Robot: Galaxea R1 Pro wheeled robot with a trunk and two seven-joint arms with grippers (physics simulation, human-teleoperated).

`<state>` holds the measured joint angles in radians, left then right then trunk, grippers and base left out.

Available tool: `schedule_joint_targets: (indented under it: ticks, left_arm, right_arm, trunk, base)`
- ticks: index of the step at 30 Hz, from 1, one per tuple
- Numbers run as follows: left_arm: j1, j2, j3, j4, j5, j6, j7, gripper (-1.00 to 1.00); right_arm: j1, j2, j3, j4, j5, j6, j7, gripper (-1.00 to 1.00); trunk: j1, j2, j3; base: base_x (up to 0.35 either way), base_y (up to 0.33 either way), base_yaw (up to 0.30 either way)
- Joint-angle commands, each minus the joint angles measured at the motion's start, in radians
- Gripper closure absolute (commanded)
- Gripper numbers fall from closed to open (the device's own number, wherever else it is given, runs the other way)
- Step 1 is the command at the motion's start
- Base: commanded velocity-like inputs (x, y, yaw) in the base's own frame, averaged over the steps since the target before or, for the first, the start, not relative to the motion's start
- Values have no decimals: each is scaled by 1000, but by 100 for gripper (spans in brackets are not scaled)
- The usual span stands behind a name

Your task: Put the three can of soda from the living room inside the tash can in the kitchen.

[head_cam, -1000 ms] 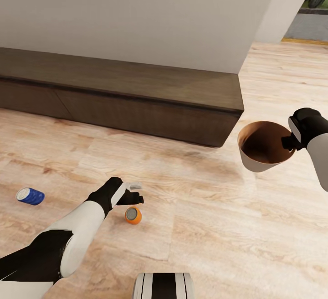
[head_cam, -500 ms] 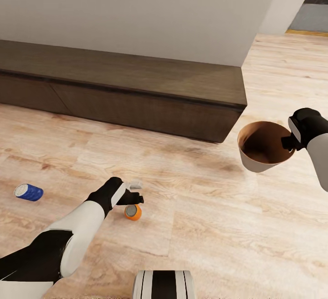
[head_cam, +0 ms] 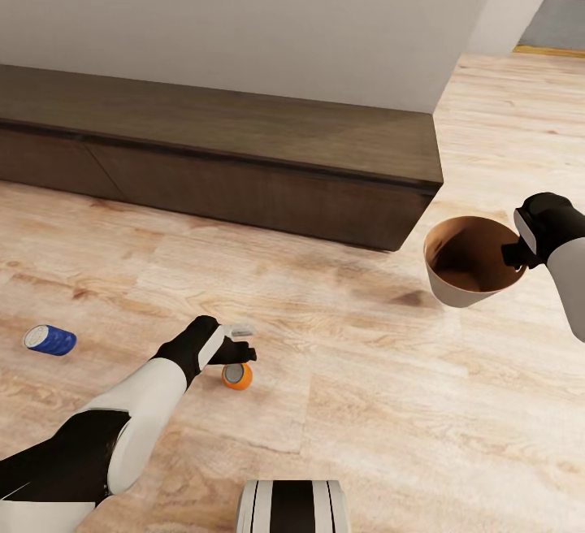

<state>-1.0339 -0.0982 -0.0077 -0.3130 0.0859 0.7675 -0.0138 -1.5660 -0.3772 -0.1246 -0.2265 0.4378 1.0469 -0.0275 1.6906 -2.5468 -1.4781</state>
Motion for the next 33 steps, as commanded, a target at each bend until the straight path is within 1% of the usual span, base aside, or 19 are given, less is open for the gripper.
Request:
schedule_joint_targets:
  ticks: [1,13,21,33]
  left_arm:
    - [0,0,0,0,0,0,0,-100]
    - [0,0,0,0,0,-3,0,-100]
    - [0,0,0,0,-1,-3,0,-100]
    - [0,1,0,0,-1,-4,-2,-100]
  right_arm:
    - [0,0,2,0,9,0,1,100]
    - [0,0,2,5,9,0,1,100]
    - [0,-1,1,9,9,0,1,100]
    - [0,-2,0,11,9,0,1,100]
  trunk:
    - [0,0,0]
    - [0,0,0]
    - [0,0,0]
    - [0,0,0]
  base:
    - [0,0,0]
    - [-3,0,0]
    - [-174,0,0]
    - [-21,0,0]
